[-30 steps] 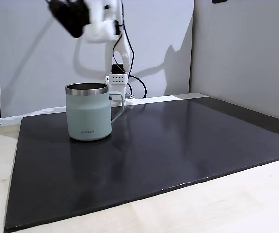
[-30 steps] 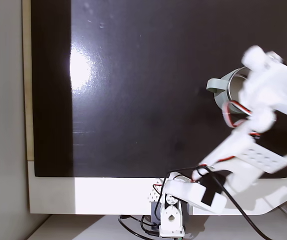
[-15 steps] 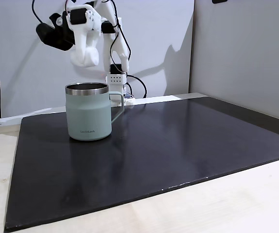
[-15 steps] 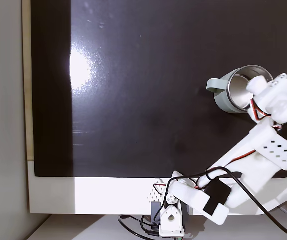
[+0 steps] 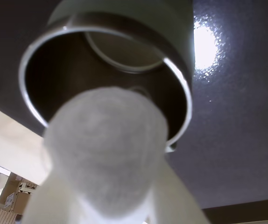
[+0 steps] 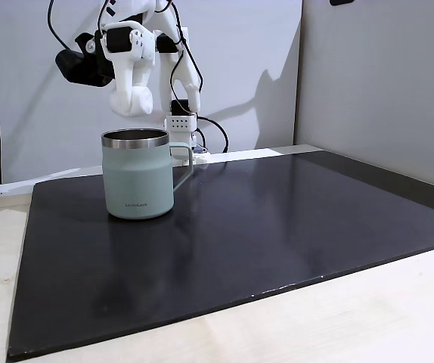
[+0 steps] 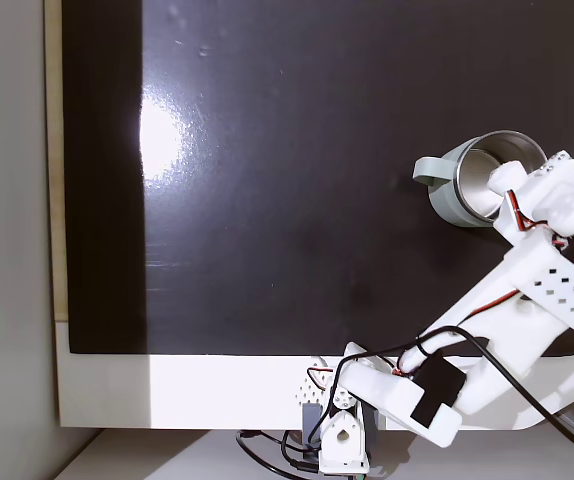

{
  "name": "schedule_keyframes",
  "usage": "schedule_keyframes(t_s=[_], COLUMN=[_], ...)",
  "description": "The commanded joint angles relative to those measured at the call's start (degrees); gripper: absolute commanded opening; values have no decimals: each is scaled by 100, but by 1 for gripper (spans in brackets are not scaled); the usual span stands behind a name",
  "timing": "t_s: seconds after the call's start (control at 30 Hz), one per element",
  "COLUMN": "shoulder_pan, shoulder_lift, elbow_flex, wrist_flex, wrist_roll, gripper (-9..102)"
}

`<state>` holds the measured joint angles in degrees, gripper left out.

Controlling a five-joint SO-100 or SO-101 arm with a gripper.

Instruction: Grasp a gauze and put it in the cup.

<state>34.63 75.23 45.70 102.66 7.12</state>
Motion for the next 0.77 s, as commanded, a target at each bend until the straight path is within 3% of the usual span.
schedule_keyframes(t_s=[0.0,0.13,0.17,0.3,0.73], shoulder_pan=[-35,-62,-70,-88,-167], shoulder_lift=[53,53,62,97,149], elbow_flex=[-70,-70,-70,-70,-70], wrist_flex=[-35,-35,-35,-35,-35], wrist_roll=[70,114,114,114,114], gripper=[5,32,34,38,37])
